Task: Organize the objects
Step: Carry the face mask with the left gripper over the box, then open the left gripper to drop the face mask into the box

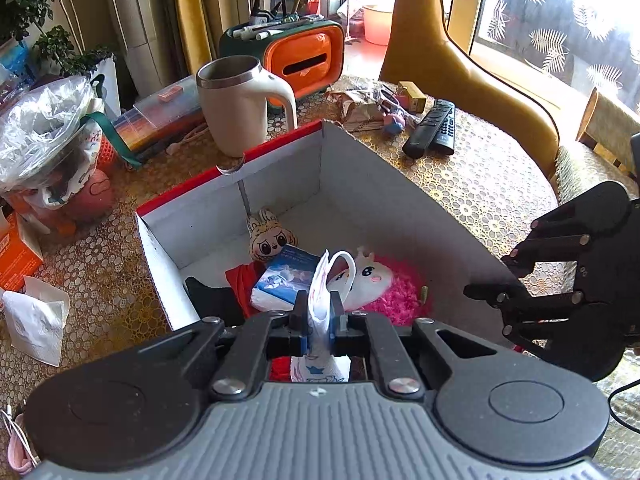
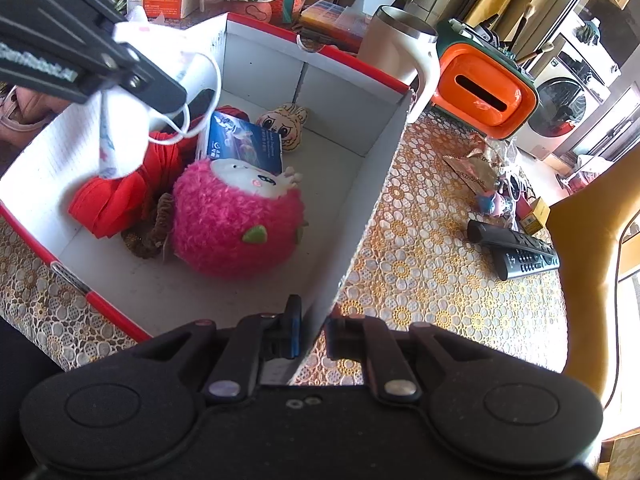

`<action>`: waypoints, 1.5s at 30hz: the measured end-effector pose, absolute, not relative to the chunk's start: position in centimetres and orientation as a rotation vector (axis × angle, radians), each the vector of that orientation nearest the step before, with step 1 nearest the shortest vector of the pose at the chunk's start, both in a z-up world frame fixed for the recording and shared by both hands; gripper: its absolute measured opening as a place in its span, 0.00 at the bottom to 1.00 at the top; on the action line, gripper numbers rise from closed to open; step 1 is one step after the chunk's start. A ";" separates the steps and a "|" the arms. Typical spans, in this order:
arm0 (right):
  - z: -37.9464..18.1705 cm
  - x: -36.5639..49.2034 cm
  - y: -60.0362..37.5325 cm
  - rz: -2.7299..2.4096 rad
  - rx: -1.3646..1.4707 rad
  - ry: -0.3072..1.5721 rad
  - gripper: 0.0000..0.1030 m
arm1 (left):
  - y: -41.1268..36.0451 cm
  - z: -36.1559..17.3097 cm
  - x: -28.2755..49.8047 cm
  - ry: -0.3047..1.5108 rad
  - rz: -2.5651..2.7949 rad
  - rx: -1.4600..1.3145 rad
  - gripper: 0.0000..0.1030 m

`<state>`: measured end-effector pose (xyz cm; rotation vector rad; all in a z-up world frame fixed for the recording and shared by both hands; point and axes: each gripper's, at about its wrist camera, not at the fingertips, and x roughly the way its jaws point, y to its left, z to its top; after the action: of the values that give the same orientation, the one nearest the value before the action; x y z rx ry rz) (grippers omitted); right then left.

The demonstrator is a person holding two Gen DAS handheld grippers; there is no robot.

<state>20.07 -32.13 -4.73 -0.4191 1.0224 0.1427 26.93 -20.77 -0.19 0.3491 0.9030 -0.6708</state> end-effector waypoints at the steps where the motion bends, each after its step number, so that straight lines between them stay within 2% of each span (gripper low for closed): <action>1: -4.7 20.1 -32.2 0.143 -0.418 1.023 0.10 | -20.9 -0.6 27.1 0.912 -0.669 0.357 0.08; 21: -4.8 20.1 -32.3 0.143 -0.402 1.027 0.10 | -22.2 -5.1 28.9 1.026 -0.645 0.400 0.09; 24: -4.8 20.1 -32.3 0.140 -0.403 1.027 0.10 | -22.1 -5.2 28.7 1.025 -0.644 0.402 0.12; 25: -4.8 20.1 -32.3 0.139 -0.403 1.028 0.10 | -22.0 -5.2 28.7 1.023 -0.639 0.401 0.16; 27: -4.8 20.1 -32.3 0.137 -0.402 1.029 0.10 | -21.8 -5.1 28.6 1.019 -0.630 0.394 0.26; 29: -4.8 20.1 -32.3 0.134 -0.404 1.030 0.10 | -21.5 -5.0 28.4 1.009 -0.629 0.384 0.44; 31: -4.7 20.1 -32.2 0.132 -0.405 1.031 0.10 | -21.2 -4.7 28.1 0.993 -0.629 0.376 0.56; 45: -4.2 19.6 -32.0 0.117 -0.409 1.030 0.10 | -17.7 -1.7 25.2 0.933 -0.681 0.342 0.57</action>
<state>19.57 -32.01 -4.20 -0.4086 1.0302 0.1167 25.19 -17.72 -1.69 0.3417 0.9327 -0.6809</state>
